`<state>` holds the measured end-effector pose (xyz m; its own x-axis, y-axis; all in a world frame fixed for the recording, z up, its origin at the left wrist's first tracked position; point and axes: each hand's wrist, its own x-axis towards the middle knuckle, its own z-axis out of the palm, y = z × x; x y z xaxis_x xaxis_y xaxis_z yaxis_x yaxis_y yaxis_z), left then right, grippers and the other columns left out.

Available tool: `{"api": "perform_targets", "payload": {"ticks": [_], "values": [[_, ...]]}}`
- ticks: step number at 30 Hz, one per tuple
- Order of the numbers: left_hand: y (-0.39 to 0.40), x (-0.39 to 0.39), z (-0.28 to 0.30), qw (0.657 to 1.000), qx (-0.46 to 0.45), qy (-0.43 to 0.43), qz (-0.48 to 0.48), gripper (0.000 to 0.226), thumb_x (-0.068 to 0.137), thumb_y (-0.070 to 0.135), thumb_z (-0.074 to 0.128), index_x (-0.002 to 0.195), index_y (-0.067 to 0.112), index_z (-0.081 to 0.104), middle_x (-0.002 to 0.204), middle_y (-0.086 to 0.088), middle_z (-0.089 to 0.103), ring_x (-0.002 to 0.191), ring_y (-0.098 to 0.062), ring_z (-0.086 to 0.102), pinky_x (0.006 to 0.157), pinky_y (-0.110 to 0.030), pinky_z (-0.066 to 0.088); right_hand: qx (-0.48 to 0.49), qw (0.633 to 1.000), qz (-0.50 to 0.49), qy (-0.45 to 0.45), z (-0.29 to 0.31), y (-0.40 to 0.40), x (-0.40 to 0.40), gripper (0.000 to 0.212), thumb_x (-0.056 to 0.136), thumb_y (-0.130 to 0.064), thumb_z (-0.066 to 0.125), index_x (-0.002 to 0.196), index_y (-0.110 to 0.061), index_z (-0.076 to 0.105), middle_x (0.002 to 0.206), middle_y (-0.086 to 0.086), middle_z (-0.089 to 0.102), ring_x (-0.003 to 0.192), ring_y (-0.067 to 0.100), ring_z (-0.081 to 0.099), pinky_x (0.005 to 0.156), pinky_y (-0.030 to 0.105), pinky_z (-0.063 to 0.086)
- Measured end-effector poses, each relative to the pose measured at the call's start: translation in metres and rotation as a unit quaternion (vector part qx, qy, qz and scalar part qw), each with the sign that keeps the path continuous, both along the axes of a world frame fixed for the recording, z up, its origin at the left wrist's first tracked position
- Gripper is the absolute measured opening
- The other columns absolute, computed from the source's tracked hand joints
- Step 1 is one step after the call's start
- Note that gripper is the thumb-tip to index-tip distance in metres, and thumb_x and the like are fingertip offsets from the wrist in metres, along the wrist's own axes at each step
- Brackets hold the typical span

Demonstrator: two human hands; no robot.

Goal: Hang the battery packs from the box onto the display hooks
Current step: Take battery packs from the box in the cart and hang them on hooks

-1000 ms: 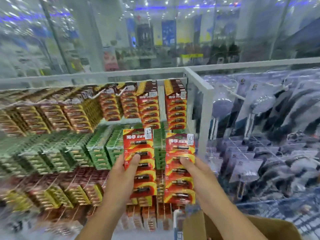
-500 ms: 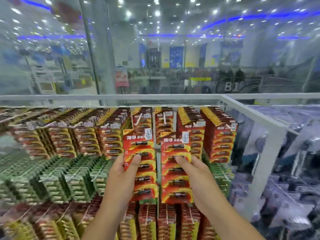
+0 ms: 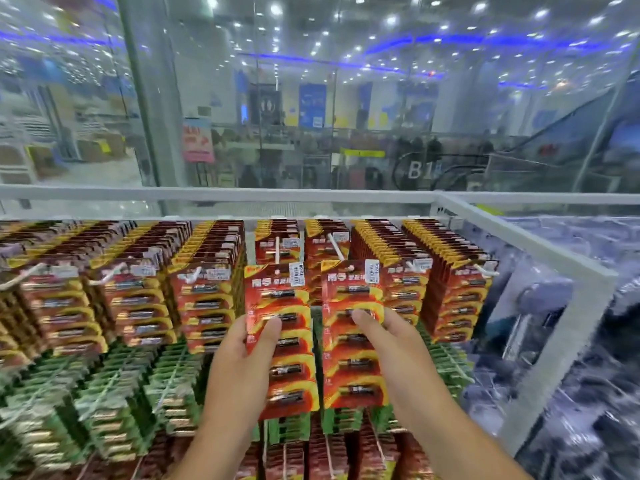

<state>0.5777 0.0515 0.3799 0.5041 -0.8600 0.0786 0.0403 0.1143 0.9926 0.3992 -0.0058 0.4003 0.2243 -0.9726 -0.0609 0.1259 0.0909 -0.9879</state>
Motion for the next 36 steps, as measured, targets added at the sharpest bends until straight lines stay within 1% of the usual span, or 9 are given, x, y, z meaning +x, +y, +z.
{"api": "perform_targets", "payload": {"ticks": [2,5,7,9,15,20,26,30,36], "values": [[-0.006,0.003,0.0,1.0,0.003,0.008,-0.01,0.021,0.089,0.064,0.063,0.107,0.055,0.067,0.105,0.017,0.079,0.098,-0.015,0.077,0.087,-0.051,0.062,0.002,1.0,-0.011,0.001,-0.003,-0.005,0.0,0.107,0.052,-0.09,0.079,0.145,-0.041,0.055,0.145,-0.014,0.062,0.134,0.02,0.059,0.109,0.057,0.05],[-0.018,0.007,-0.004,1.0,0.004,0.016,-0.005,0.023,0.092,0.059,0.064,0.113,0.049,0.067,0.104,0.016,0.079,0.096,-0.016,0.078,0.086,-0.05,0.063,0.022,1.0,0.0,0.008,0.004,-0.01,0.004,0.042,0.091,-0.056,0.072,0.128,-0.037,0.066,0.106,-0.032,0.072,0.095,-0.01,0.068,0.077,0.023,0.061],[-0.029,0.009,-0.007,1.0,0.008,0.023,-0.002,0.023,0.094,0.058,0.063,0.114,0.048,0.066,0.104,0.016,0.079,0.094,-0.016,0.078,0.083,-0.049,0.063,0.028,1.0,-0.006,0.006,0.001,-0.018,0.007,0.023,0.099,-0.044,0.067,0.118,-0.032,0.071,0.092,-0.025,0.076,0.081,-0.004,0.073,0.066,0.022,0.06],[-0.041,0.011,-0.007,0.999,0.012,0.03,0.002,0.025,0.095,0.056,0.063,0.118,0.045,0.066,0.105,0.016,0.079,0.094,-0.015,0.078,0.081,-0.048,0.064,0.031,0.999,-0.034,0.007,0.0,-0.028,0.018,0.025,0.094,-0.046,0.073,0.114,-0.031,0.074,0.102,-0.014,0.08,0.095,0.011,0.076,0.083,0.039,0.063],[-0.09,0.016,-0.009,0.997,0.014,0.061,0.04,0.013,0.099,0.047,0.067,0.11,0.04,0.068,0.097,0.013,0.08,0.088,-0.013,0.079,0.08,-0.047,0.064,0.056,0.996,-0.068,-0.035,-0.017,-0.071,0.051,0.015,0.095,-0.039,0.075,0.107,-0.031,0.078,0.108,-0.009,0.08,0.112,0.019,0.072,0.107,0.05,0.051],[-0.122,0.022,-0.013,0.995,0.018,0.059,0.076,0.005,0.101,0.043,0.064,0.106,0.041,0.066,0.095,0.017,0.077,0.083,-0.005,0.075,0.069,-0.031,0.057,0.042,0.994,-0.093,-0.039,-0.022,-0.105,0.077,0.015,0.098,-0.038,0.071,0.11,-0.03,0.076,0.107,-0.006,0.08,0.105,0.02,0.075,0.099,0.048,0.057],[-0.14,0.027,-0.024,0.993,0.045,0.023,0.111,0.039,0.098,0.059,0.06,0.13,0.039,0.053,0.113,0.015,0.068,0.097,-0.012,0.066,0.072,-0.031,0.048,0.018,0.988,-0.153,-0.011,-0.035,-0.14,0.092,0.044,0.073,-0.062,0.076,0.109,-0.037,0.074,0.108,-0.004,0.078,0.108,0.023,0.072,0.103,0.053,0.054],[-0.136,0.025,-0.033,0.991,0.049,-0.002,0.123,0.041,0.1,0.055,0.059,0.133,0.034,0.046,0.113,0.009,0.066,0.087,-0.003,0.06,0.064,-0.027,0.043,0.016,0.985,-0.171,-0.006,-0.039,-0.139,0.092,0.017,0.094,-0.047,0.074,0.095,-0.034,0.062,0.1,-0.013,0.066,0.096,0.005,0.06,0.1,0.038,0.045],[-0.108,0.013,-0.061,0.988,0.077,-0.097,0.091,0.072,0.097,0.054,0.062,0.156,0.038,0.024,0.161,0.004,0.039,0.143,-0.022,0.044,0.112,-0.041,0.045,-0.015,0.983,-0.183,0.03,-0.056,-0.115,0.091,0.025,0.096,-0.046,0.07,0.114,-0.028,0.072,0.109,-0.013,0.076,0.107,0.009,0.069,0.09,0.033,0.052]]}}
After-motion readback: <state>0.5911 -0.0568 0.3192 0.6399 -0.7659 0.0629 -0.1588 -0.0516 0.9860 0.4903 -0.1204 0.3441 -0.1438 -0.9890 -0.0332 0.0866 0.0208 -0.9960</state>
